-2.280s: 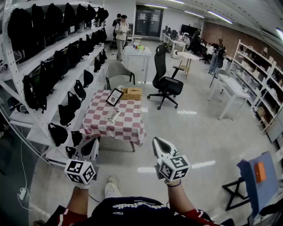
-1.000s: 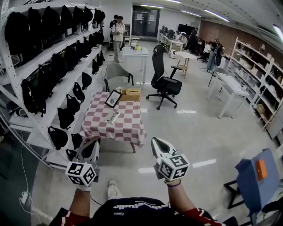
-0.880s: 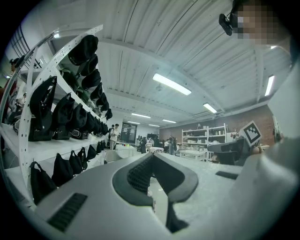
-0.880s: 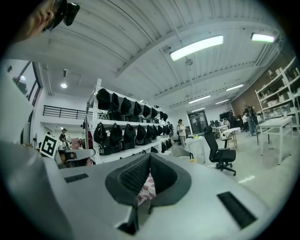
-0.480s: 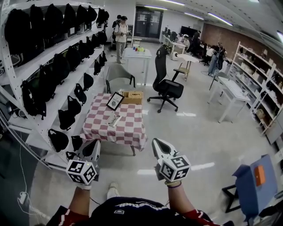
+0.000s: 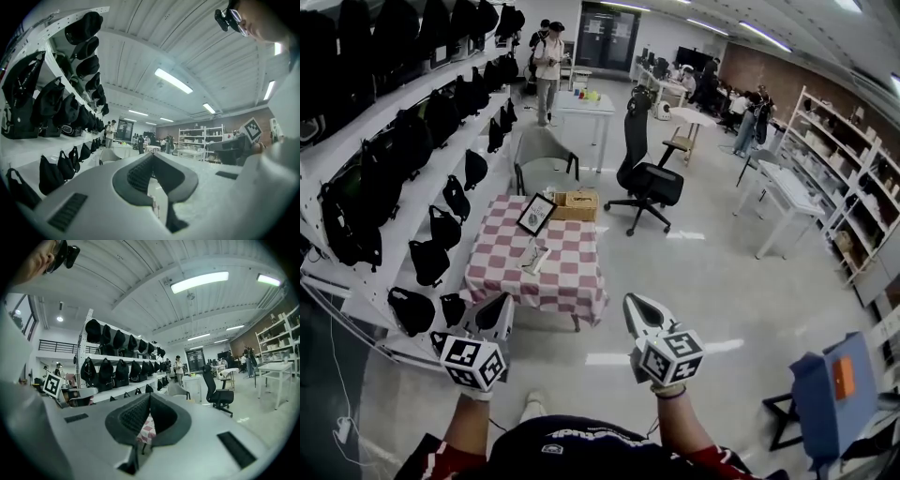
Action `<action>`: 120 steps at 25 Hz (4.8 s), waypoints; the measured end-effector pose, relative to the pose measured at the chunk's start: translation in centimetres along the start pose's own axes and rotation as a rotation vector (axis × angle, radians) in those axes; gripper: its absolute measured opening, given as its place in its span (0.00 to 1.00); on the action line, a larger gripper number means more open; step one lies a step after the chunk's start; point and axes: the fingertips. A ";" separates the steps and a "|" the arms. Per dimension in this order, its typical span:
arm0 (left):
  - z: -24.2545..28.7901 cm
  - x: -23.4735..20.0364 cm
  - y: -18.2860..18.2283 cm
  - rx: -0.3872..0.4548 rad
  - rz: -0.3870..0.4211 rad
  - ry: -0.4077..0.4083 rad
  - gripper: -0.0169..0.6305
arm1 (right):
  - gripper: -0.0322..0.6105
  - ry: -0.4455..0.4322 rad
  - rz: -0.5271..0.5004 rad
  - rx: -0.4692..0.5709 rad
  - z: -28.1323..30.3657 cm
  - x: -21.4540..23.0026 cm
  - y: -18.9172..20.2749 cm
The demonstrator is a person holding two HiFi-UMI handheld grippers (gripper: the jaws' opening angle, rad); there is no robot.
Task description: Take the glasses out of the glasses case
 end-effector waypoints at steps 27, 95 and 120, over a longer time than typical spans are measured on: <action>9.5 -17.3 -4.2 -0.012 -0.013 0.064 0.04 | 0.05 0.014 -0.040 -0.041 20.0 -3.1 -2.2; 26.7 -26.3 0.0 -0.080 -0.033 -0.085 0.04 | 0.05 -0.174 -0.061 -0.095 43.3 8.4 5.2; 25.7 -27.1 2.0 -0.105 -0.047 -0.122 0.04 | 0.16 -0.309 -0.141 -0.314 47.9 6.6 15.2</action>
Point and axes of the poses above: the fingertips, and each gripper's own axes: z forward along the fingers, x to its right, y out of its underside, and after that the axes turned 8 degrees about -z, right-handed
